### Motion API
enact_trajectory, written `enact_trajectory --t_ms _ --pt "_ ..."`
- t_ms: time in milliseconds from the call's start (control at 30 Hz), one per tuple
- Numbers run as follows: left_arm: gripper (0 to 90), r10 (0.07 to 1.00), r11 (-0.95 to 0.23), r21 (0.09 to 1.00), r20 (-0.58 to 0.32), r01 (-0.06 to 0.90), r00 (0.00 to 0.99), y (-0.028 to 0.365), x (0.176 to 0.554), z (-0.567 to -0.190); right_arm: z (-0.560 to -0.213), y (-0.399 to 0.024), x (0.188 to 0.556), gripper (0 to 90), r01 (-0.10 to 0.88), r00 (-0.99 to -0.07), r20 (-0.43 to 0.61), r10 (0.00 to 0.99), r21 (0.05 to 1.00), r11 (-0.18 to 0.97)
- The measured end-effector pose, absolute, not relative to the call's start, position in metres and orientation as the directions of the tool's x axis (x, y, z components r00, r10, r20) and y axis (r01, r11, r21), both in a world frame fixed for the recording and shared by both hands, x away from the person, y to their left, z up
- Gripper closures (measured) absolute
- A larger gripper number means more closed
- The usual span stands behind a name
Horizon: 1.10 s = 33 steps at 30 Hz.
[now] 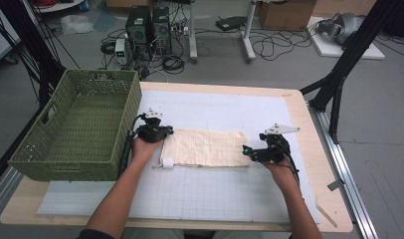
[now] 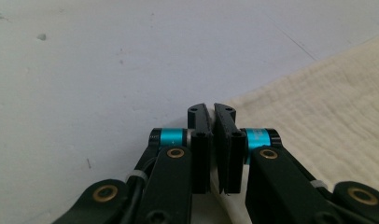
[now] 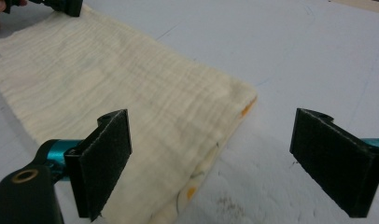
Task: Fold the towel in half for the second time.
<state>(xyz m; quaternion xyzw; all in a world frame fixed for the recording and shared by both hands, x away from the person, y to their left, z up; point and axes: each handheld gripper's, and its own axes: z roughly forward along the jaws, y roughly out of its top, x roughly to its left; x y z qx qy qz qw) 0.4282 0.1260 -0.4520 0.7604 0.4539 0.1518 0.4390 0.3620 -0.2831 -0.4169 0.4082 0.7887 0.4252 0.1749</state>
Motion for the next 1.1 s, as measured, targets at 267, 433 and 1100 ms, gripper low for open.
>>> enact_trajectory --t_ms 267,433,1100 --pt "84.9 0.820 -0.191 0.805 -0.184 0.562 0.542 0.127 0.428 -0.452 -0.420 -0.265 0.399 16.7 0.532 -0.604 0.064 0.794 0.774 0.342" --pt "85.0 0.819 -0.181 0.805 -0.194 0.564 0.540 0.128 0.428 -0.452 -0.422 -0.261 0.411 19.5 0.536 -0.603 0.073 0.794 0.774 0.336" --pt "84.9 0.811 -0.171 0.805 -0.213 0.568 0.546 0.131 0.429 -0.453 -0.442 -0.263 0.431 55.5 0.564 -0.602 0.077 0.794 0.745 0.356"
